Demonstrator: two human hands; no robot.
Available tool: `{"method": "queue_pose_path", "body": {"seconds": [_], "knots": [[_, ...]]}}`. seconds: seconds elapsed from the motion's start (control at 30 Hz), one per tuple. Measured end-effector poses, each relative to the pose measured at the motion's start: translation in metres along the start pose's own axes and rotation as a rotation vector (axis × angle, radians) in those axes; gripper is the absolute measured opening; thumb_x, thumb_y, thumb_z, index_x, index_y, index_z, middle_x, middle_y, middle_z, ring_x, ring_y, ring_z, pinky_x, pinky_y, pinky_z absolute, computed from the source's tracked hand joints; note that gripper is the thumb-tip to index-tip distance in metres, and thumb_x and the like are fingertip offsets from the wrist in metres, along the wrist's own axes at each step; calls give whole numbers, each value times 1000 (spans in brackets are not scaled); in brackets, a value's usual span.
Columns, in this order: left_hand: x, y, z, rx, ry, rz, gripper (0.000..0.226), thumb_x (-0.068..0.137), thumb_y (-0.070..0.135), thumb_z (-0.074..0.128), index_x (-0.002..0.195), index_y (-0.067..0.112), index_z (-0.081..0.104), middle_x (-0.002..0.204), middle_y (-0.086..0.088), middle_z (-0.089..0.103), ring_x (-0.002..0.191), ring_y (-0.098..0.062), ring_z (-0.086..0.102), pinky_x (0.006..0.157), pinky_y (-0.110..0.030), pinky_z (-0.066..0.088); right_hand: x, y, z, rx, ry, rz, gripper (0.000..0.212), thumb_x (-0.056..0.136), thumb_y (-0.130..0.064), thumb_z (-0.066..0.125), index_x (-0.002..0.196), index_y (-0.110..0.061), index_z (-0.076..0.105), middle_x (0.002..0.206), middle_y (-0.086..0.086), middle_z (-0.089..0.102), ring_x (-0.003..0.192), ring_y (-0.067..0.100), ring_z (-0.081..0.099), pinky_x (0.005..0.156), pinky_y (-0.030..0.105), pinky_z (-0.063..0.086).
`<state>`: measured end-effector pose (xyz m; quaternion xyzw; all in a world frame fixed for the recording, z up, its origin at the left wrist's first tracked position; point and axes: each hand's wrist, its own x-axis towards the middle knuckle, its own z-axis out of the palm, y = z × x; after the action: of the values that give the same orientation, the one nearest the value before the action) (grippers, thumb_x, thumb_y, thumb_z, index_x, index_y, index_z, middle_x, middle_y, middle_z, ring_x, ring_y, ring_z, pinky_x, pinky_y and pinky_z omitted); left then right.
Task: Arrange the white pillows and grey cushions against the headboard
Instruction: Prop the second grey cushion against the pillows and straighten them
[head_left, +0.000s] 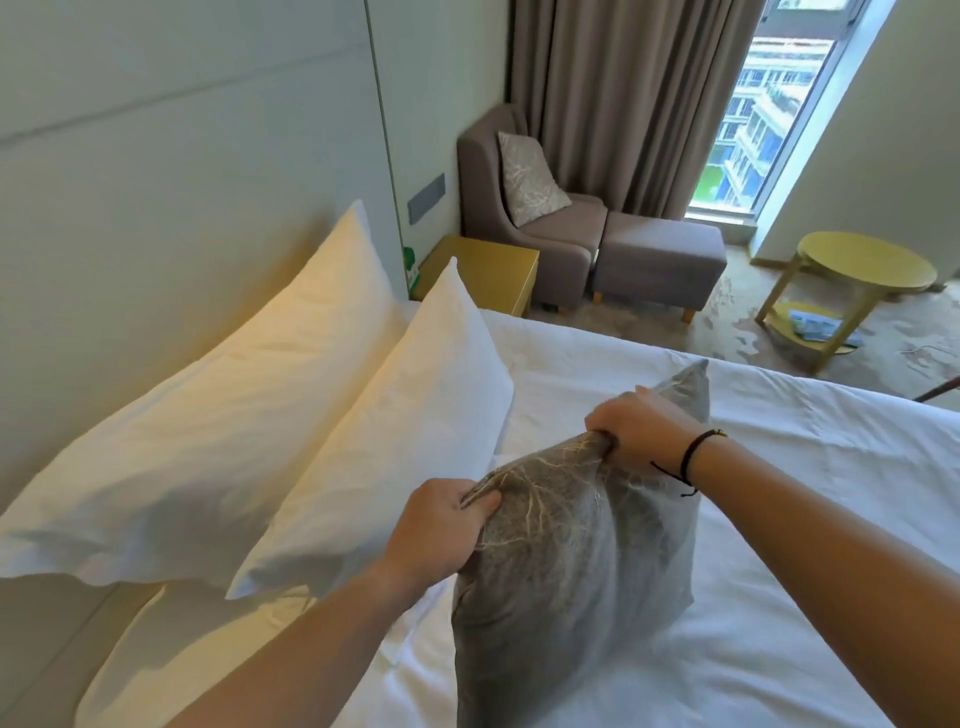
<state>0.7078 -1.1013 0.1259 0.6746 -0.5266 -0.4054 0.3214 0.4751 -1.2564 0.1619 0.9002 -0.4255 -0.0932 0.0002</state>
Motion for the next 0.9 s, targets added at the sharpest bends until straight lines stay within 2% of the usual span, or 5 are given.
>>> {"method": "queue_pose_path", "body": {"seconds": [0.13, 0.27, 0.43, 0.6, 0.9], "knots": [[19, 24, -31, -18, 74, 70, 49, 95, 37, 58, 51, 16, 51, 45, 4, 49, 48, -20, 56, 53, -35, 47, 43, -2, -65, -125, 173, -47, 30, 79, -20, 61, 60, -30, 40, 70, -11, 51, 69, 15, 50, 97, 46, 34], [41, 7, -53, 214, 193, 147, 53, 97, 37, 56, 50, 16, 42, 43, 3, 42, 43, -11, 42, 51, -31, 34, 92, -34, -59, -28, 264, 17, 26, 88, -17, 58, 110, -31, 60, 125, -7, 57, 126, 20, 45, 114, 58, 18], [43, -68, -72, 287, 53, -54, 37, 84, 51, 55, 57, 26, 58, 56, 9, 55, 60, -12, 53, 63, -32, 42, 123, -110, 29, 461, -214, 174, 67, 94, -38, 56, 150, -38, 18, 160, 4, 14, 144, 30, 22, 115, 54, 21], [38, -152, -122, 324, 209, -265, 57, 86, 49, 65, 135, 24, 53, 138, 3, 56, 128, -21, 51, 102, -32, 42, 139, -176, 60, 870, -273, 360, 91, 81, -70, 53, 146, -52, -7, 161, 16, -9, 146, 40, 14, 111, 54, 27], [31, -217, -128, 347, 45, -422, 65, 75, 61, 63, 130, 31, 46, 123, 2, 64, 112, -25, 61, 90, -38, 50, 132, -207, 62, 940, -165, 547, 118, 59, -83, 61, 146, -49, -12, 160, 17, -6, 143, 38, 25, 109, 54, 33]]}}
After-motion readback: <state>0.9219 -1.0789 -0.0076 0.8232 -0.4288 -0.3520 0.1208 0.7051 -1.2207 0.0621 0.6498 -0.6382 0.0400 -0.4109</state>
